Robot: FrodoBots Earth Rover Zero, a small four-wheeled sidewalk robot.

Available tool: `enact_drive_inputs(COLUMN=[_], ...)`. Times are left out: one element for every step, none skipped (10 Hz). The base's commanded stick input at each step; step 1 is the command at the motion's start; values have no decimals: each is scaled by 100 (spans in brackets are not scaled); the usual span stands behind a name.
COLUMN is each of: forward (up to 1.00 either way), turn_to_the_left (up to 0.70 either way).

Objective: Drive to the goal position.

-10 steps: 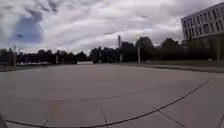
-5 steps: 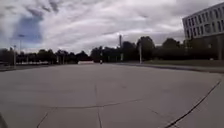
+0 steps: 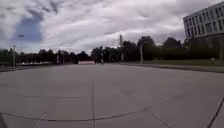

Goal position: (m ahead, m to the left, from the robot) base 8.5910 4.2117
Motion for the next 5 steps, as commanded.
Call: enact_drive_inputs(forward=[70,70,70,70,70], turn_to_the_left=[1,1,1,1,1])
